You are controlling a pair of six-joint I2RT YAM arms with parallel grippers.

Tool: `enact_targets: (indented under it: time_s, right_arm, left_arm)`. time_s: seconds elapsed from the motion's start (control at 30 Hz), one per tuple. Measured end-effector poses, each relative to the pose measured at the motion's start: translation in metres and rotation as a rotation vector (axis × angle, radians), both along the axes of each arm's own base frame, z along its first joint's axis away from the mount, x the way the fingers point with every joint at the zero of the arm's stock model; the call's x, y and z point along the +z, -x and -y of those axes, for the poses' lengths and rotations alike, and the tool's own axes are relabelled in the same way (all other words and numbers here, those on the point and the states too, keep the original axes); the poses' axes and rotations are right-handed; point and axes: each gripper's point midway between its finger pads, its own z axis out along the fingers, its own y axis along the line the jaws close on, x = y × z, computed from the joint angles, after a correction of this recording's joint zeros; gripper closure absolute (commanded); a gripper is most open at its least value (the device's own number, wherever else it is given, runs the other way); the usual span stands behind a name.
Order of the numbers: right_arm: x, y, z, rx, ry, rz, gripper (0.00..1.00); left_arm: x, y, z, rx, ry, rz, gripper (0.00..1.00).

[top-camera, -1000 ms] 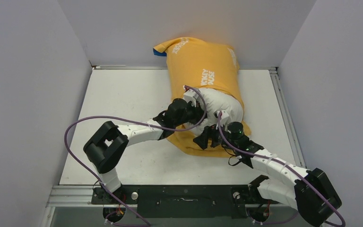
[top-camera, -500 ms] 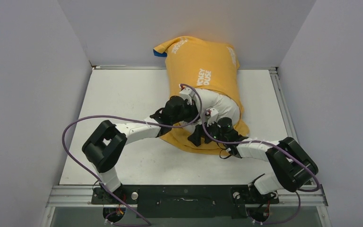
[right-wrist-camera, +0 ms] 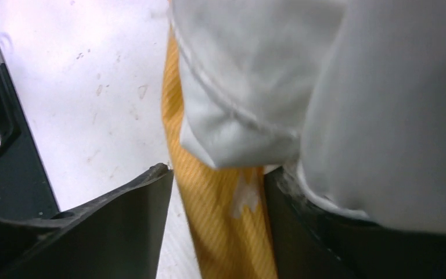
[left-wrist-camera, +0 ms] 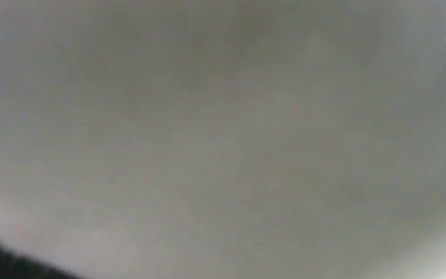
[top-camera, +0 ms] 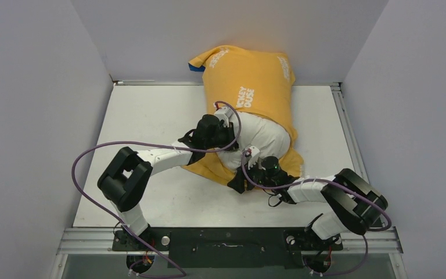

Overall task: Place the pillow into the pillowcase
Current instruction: Stuff the pillow into the pillowcase.

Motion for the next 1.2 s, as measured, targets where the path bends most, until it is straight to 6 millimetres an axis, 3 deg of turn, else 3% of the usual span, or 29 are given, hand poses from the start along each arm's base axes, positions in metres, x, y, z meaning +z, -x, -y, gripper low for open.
enact_targets:
  time_s: [0.07,0.17,0.3,0.33,0.4,0.5,0.57,0.63,0.73,0.8,0.93,1.07,1.2]
  right_arm:
    - [0.004,0.006,0.001,-0.003,-0.014,-0.006,0.71]
    - [0.014,0.01,0.005,-0.022,-0.035,-0.007,0.9]
    - [0.025,0.016,0.014,-0.057,-0.038,-0.012,0.95]
    - [0.027,0.019,0.015,-0.063,-0.042,-0.012,0.91]
    - [0.029,0.026,0.018,-0.077,-0.043,-0.01,0.72]
    - [0.027,0.067,0.01,0.006,-0.052,-0.061,0.51]
    - [0.024,0.081,0.011,0.02,-0.058,-0.086,0.38]
    - [0.024,0.088,0.016,0.002,-0.076,-0.117,0.33]
    - [0.026,0.101,0.027,-0.023,-0.092,-0.189,0.33]
    - [0.033,0.098,0.033,-0.064,-0.114,-0.208,0.37]
    - [0.055,0.063,0.054,-0.232,-0.196,-0.202,0.48]
    - [0.079,0.035,0.062,-0.321,-0.261,-0.196,0.6]
    - [0.079,0.019,0.061,-0.366,-0.281,-0.23,0.65]
  left_arm:
    - [-0.002,0.002,0.0,-0.007,0.0,-0.011,1.0]
    - [0.0,0.003,0.0,-0.014,0.004,-0.011,1.0]
    - [0.001,0.005,0.001,-0.021,0.009,-0.011,1.0]
    - [0.001,0.006,0.001,-0.022,0.012,-0.013,1.0]
    - [0.0,0.008,0.001,-0.027,0.016,-0.021,1.0]
    - [0.002,0.007,0.002,-0.016,0.025,-0.019,1.0]
    - [0.003,0.006,0.002,-0.014,0.029,-0.02,1.0]
    - [0.003,0.007,0.002,-0.013,0.03,-0.022,1.0]
    - [0.004,0.005,0.002,-0.006,0.035,-0.02,1.0]
    - [0.005,0.005,0.002,-0.005,0.036,-0.019,1.0]
    - [0.005,0.005,0.003,-0.005,0.037,-0.019,1.0]
    - [0.005,0.005,0.003,-0.005,0.037,-0.019,1.0]
    - [0.005,0.005,0.003,-0.005,0.038,-0.02,1.0]
